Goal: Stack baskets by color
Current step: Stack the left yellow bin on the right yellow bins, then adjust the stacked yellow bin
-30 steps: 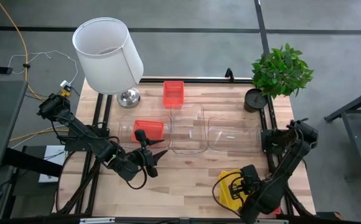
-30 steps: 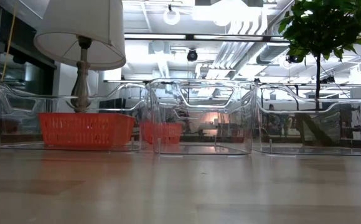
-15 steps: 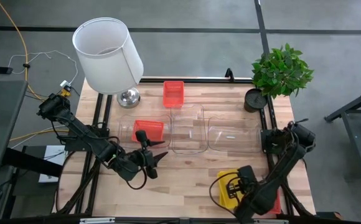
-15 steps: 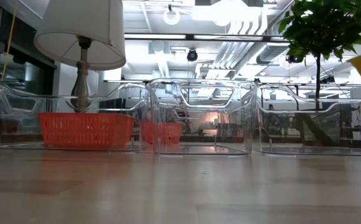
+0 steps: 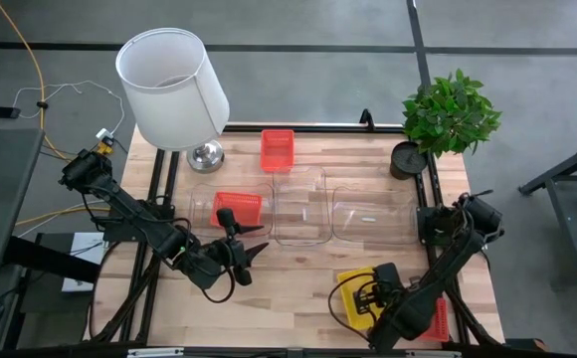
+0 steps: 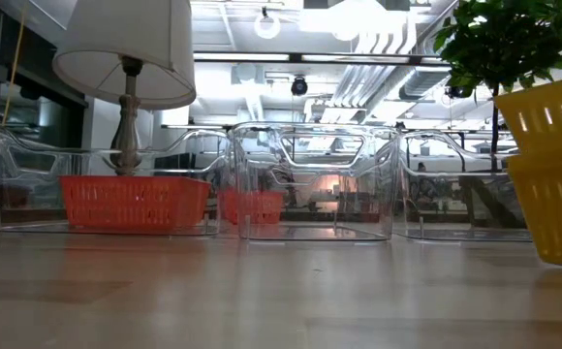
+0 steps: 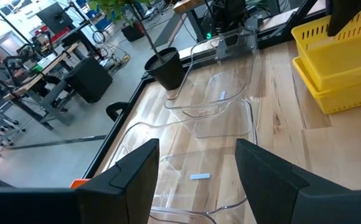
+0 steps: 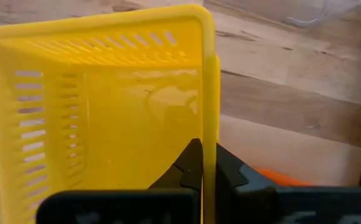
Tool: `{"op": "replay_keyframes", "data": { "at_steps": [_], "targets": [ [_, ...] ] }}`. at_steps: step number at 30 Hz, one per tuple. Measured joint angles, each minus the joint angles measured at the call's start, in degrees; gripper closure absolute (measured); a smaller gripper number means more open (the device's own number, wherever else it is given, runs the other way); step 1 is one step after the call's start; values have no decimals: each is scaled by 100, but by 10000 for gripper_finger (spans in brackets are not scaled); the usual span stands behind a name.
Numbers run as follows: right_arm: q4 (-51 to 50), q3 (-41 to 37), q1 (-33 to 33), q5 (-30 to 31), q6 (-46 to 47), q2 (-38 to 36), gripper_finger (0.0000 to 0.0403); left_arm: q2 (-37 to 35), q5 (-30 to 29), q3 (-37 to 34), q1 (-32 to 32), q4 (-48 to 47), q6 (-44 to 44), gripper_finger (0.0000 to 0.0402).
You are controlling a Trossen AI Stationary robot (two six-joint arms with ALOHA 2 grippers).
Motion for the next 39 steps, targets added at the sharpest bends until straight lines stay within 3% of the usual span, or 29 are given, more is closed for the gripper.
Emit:
{"op": "replay_keyframes", "data": {
  "at_steps": [7,13,18,24,29,35,39],
  "targets": [
    [2,-2,32,55,-229,0,382,0,0,0,0,-2,-1,204],
    [0,0,30,39,-588,-6,306,0,2,0,0,-2,-1,204],
    [-11,9,28,-489,-1251,-190,243,0,0,0,0,0,-3,204],
    [-183,22,182,-704,-1648,-435,215,0,0,0,0,-2,-3,204],
    [-142,-34,471,-819,-1612,-431,245,0,2,-1,0,-2,-3,204],
    [-94,-35,709,-919,-1256,-371,382,0,2,-2,0,4,-23,204],
    [-272,-35,739,-740,-1161,-164,383,0,10,-2,0,4,-25,204]
  ]
}}
